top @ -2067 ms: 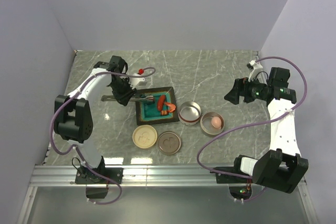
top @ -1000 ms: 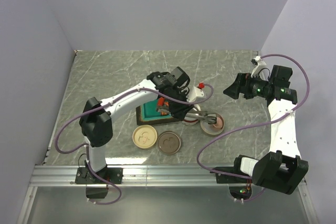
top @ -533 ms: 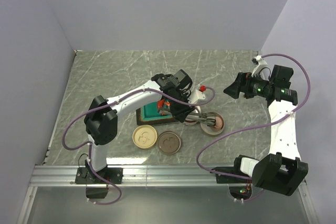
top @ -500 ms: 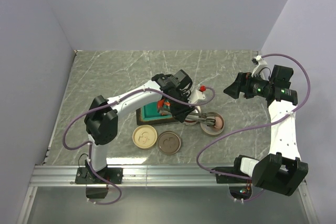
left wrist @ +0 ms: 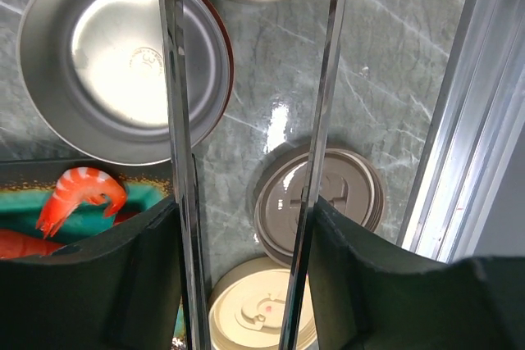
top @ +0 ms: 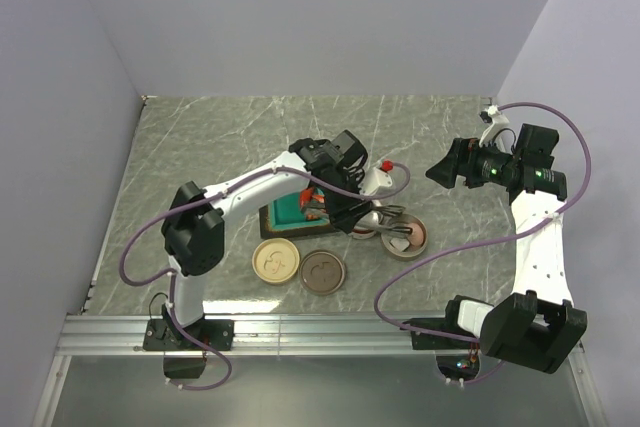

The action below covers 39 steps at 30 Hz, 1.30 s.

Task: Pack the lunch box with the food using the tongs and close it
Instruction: Place the food into the lunch box, then pick up the food using the clamp

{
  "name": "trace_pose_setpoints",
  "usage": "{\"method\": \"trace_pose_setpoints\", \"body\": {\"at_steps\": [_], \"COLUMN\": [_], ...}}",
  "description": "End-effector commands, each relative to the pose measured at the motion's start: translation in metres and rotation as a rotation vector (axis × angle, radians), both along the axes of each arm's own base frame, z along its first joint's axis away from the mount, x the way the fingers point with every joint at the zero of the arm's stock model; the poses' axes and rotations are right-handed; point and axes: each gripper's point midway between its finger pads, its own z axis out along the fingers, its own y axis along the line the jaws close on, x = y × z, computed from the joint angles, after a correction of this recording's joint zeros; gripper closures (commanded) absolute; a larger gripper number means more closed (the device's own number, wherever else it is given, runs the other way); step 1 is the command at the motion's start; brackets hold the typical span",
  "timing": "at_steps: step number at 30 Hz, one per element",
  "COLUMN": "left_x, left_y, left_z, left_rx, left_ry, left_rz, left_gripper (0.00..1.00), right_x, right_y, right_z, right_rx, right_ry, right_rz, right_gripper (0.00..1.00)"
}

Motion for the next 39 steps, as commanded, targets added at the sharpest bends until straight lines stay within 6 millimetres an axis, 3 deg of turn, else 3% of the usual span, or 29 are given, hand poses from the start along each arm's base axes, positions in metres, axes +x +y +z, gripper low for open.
{"method": "trace_pose_setpoints", "body": {"at_steps": [1,4,6,7,8,10,11,13,14,18,21,28,39], "left_x": [0.007,0.023,0.037,0.04,0.043,0.043,0.044,0.043,0.046,0.05,0.046,0.051,0.055], "left_y": [-0.002,0.02,0.049,0.063,0.081,0.106,0.122,0.141,0.157,0.19,0.202,0.212,0.202], "left_z": [0.058,0.083,0.084,0.094,0.085,0.09,0.078,0.078,0.068,0.051,0.036,0.013,-0.003], "left_rx": [-0.121,-0.179,-0.166,-0.173,-0.146,-0.119,-0.084,-0.067,-0.022,0.046,0.097,0.165,0.178], "left_ry": [-0.068,-0.044,-0.029,-0.058,-0.049,-0.095,-0.083,-0.098,-0.094,-0.081,-0.046,-0.017,0.059], "left_rz": [0.033,0.125,0.209,0.239,0.275,0.322,0.364,0.408,0.465,0.578,0.632,0.714,0.708], "left_gripper": [0.42,0.42,0.42,0.42,0.41,0.41,0.41,0.4,0.4,0.4,0.4,0.4,0.42], "right_x": [0.002,0.002,0.002,0.001,0.001,0.001,0.001,0.001,0.0,-0.001,0.0,-0.001,0.001], "right_y": [-0.002,-0.002,-0.003,-0.003,-0.003,-0.004,-0.005,-0.006,-0.006,-0.009,-0.013,-0.015,-0.016], "right_z": [0.021,0.021,0.02,0.019,0.019,0.017,0.015,0.013,0.012,0.006,0.002,0.0,-0.001], "right_rx": [-0.024,-0.027,-0.031,-0.031,-0.034,-0.039,-0.045,-0.052,-0.056,-0.067,-0.08,-0.086,-0.088], "right_ry": [-0.08,-0.08,-0.078,-0.074,-0.074,-0.067,-0.065,-0.058,-0.056,-0.042,-0.025,-0.012,-0.009], "right_rz": [-0.001,0.0,0.0,-0.001,-0.001,-0.002,-0.003,-0.005,-0.007,-0.025,-0.046,-0.06,-0.059], "right_gripper": [0.0,0.0,0.0,0.0,0.0,0.0,0.0,0.0,0.0,0.0,0.0,0.0,0.0]}}
